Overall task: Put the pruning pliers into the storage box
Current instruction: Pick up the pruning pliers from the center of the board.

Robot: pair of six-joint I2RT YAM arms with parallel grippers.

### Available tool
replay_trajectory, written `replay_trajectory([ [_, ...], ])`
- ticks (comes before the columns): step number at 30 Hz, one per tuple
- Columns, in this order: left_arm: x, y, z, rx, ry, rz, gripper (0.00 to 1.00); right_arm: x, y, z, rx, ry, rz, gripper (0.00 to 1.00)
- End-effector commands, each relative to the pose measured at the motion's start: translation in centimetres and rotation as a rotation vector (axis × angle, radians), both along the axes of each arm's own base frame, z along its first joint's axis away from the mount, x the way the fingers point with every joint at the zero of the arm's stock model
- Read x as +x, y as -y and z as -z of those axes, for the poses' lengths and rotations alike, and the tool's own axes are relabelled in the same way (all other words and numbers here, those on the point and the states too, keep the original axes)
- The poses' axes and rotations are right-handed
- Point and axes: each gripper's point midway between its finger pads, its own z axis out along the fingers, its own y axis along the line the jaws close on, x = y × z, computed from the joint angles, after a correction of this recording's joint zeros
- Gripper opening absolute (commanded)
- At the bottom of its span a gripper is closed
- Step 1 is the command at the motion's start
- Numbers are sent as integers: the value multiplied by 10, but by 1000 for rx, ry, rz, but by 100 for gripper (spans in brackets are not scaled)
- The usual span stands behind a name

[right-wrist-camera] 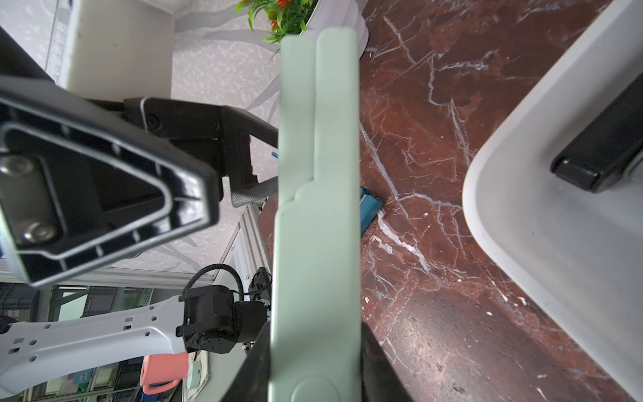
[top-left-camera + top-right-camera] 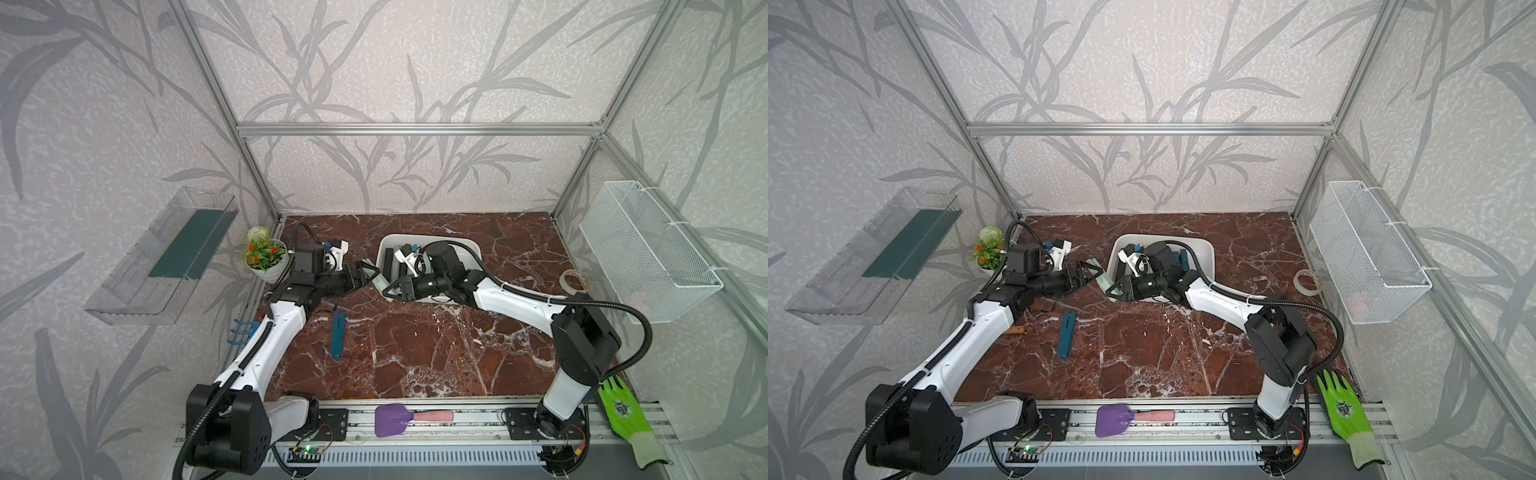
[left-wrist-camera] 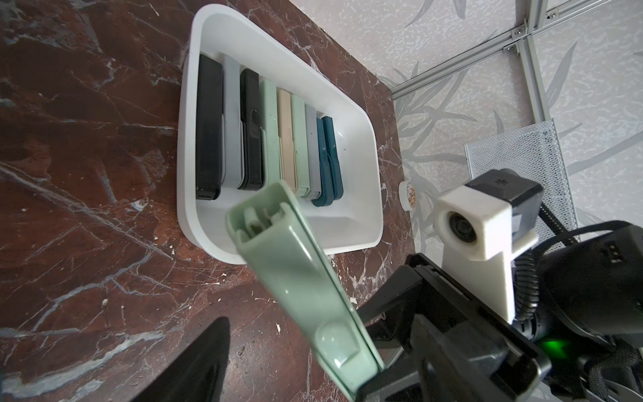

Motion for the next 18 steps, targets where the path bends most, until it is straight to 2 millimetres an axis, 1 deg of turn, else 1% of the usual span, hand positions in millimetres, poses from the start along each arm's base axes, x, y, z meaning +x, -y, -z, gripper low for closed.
replay_trajectory([
  [1, 12, -2, -10, 21, 36, -42, 82, -7, -1, -19, 42, 48, -23, 27],
  [4, 16, -2, -7, 30, 28, -64, 80, -8, -3, -18, 40, 54, -22, 27],
  [9, 18, 1, 4, 55, -5, -64, 72, -8, -6, -22, 50, 67, -24, 27],
  [10, 18, 1, 4, 55, -7, -64, 69, -10, -4, -35, 69, 86, -25, 27],
  [11, 19, 1, 5, 56, -11, -66, 67, -11, -4, -36, 72, 89, -26, 27],
  [18, 25, 4, 4, 58, -12, -69, 53, -18, -9, -33, 55, 105, -55, 27],
])
